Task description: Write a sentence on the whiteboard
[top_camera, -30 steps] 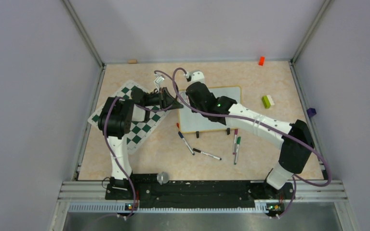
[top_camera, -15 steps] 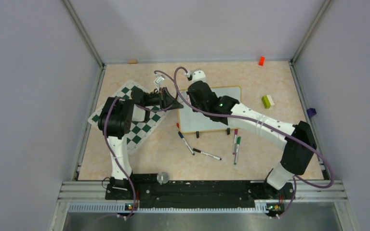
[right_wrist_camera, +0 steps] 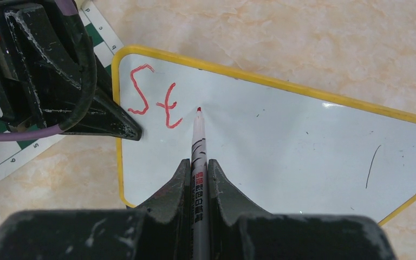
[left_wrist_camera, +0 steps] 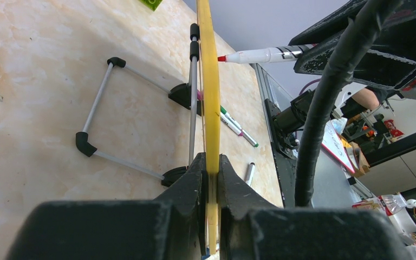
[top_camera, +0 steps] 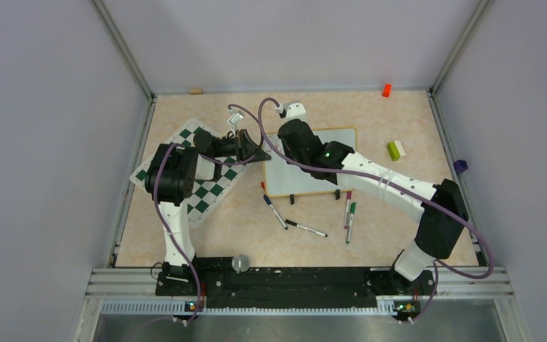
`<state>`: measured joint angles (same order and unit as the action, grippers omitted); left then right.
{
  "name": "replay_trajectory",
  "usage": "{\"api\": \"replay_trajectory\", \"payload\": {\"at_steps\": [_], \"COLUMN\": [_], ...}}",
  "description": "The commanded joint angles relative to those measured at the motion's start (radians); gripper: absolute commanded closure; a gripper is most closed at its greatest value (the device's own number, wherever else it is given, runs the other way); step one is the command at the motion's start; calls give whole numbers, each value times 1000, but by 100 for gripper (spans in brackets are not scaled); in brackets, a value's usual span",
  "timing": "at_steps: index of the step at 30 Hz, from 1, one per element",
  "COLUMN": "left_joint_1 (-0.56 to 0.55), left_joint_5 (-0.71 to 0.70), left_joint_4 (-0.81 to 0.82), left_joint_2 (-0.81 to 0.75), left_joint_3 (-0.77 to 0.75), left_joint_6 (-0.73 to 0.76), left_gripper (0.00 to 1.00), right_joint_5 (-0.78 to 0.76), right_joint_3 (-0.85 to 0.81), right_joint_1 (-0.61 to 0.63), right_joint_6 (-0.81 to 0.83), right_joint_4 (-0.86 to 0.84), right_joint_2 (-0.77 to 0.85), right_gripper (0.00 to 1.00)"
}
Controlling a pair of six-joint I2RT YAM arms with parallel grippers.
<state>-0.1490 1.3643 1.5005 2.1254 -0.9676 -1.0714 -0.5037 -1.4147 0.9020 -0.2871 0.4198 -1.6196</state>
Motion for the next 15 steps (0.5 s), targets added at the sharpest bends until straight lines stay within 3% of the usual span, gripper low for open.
{"api": "replay_trajectory", "payload": {"at_steps": [1,15], "left_joint_1": [-3,-4], "left_joint_5": [-9,-9], "left_joint_4": [119,119], "left_joint_2": [-37,-37], "left_joint_3": [-5,-5], "left_joint_6": [-5,-4], "left_gripper": [100,100], "right_joint_5": [1,-31], "right_joint_3": [6,26], "right_joint_1": [-9,-20], "right_joint_6": [2,-2], "right_joint_4": [-15,0], "right_joint_2": [0,3], "right_gripper": [100,100]}}
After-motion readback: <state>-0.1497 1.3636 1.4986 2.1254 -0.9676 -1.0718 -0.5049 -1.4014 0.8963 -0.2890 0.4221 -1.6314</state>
